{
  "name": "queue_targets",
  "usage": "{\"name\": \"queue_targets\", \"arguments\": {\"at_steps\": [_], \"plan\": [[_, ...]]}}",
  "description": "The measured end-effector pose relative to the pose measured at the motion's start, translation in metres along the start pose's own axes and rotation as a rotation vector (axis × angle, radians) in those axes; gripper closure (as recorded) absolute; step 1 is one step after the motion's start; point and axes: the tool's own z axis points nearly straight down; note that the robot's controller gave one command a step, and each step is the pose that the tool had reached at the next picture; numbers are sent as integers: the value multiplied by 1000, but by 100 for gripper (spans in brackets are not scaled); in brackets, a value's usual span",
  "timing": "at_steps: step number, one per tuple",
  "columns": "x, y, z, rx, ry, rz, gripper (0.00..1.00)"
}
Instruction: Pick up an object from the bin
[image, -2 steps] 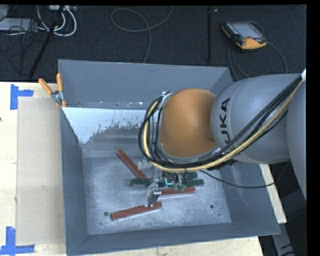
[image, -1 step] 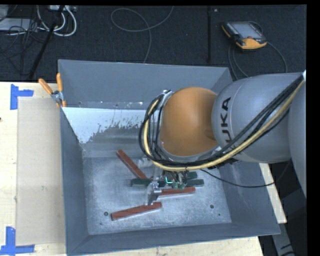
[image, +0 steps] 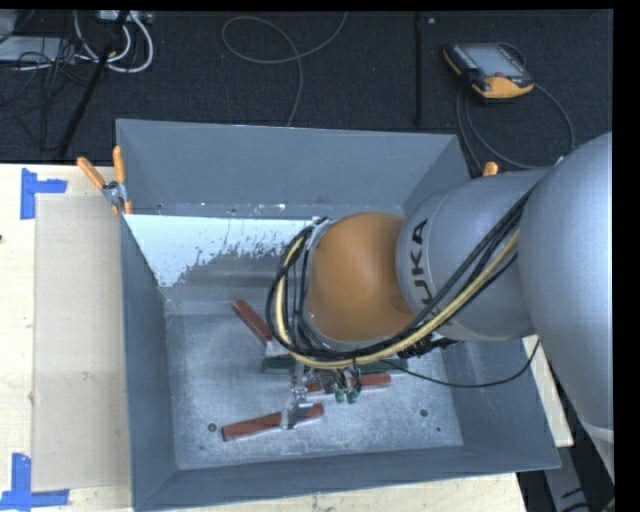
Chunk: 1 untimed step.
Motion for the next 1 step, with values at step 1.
{"name": "queue_targets", "arguments": {"at_steps": [1], "plan": [[12,14,43,-2,-1,-203,100]]}}
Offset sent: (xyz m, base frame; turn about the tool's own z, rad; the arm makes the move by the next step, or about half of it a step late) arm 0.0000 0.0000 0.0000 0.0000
